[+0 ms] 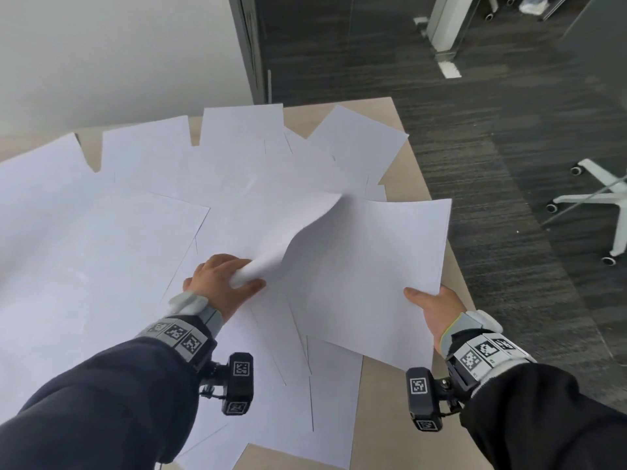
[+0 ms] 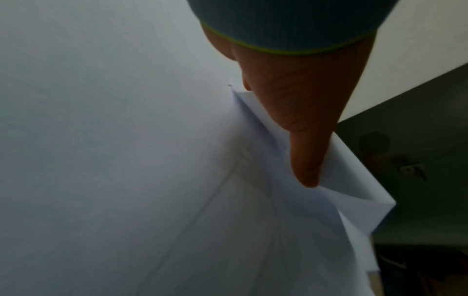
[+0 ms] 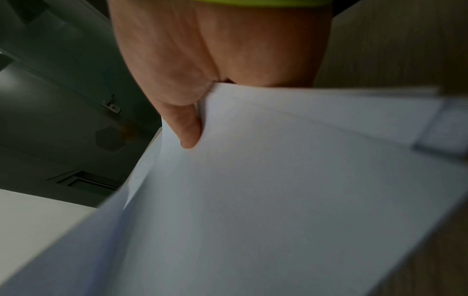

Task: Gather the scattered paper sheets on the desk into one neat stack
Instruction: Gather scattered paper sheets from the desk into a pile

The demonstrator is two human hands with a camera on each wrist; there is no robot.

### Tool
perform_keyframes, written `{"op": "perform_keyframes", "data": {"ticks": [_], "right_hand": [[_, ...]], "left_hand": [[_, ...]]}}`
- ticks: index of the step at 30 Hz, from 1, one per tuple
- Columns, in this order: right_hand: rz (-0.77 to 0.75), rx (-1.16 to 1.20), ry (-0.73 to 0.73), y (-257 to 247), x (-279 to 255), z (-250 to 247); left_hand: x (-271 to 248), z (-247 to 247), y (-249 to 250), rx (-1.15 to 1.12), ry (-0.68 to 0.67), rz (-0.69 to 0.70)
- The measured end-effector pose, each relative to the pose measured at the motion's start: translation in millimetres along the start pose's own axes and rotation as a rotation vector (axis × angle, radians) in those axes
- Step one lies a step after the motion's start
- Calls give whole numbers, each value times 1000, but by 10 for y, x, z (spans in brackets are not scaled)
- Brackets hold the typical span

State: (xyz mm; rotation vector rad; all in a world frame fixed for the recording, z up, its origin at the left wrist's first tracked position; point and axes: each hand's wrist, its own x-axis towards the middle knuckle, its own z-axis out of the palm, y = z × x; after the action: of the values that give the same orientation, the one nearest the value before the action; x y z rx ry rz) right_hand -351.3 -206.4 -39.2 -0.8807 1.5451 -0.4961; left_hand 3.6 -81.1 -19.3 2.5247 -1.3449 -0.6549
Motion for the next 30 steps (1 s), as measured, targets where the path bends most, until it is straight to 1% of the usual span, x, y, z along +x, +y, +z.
{"op": "perform_keyframes", "data": {"ticks": [3, 5, 6, 8, 11, 14, 16, 18, 20, 21, 24, 27, 30], "right_hand": [[8, 24, -11, -10, -60, 83], [29, 23, -13, 27, -73, 143], [42, 25, -2, 28, -99, 174], [55, 12, 24, 23, -117, 207], [144, -32, 37, -39, -156, 215], [148, 40, 20, -61, -207, 194], [93, 82, -6, -39, -225, 175], [58, 28, -23, 1, -191, 141], [51, -35, -24, 41, -124, 70], [46, -52, -21, 48, -97, 16], [38, -98, 29, 8, -55, -222], [37, -91, 93, -40, -16, -460], [67, -88, 128, -43, 6, -621]], "left_hand": [[-95, 104, 201, -133, 23, 59], [-207, 191, 400, -181, -23, 123], [-263, 244, 505, -158, -74, 165], [-380, 362, 716, -40, -199, 260], [-540, 558, 922, 108, -341, 369], [-657, 725, 1027, 180, -392, 446], [-699, 790, 1065, 194, -411, 477], [-695, 812, 1105, 186, -407, 500], [-616, 785, 1121, 172, -340, 479], [-541, 752, 1121, 164, -297, 440], [-227, 635, 1114, 134, -216, 228], [71, 573, 1002, 168, -190, 57], [217, 584, 903, 244, -204, 24]]}}
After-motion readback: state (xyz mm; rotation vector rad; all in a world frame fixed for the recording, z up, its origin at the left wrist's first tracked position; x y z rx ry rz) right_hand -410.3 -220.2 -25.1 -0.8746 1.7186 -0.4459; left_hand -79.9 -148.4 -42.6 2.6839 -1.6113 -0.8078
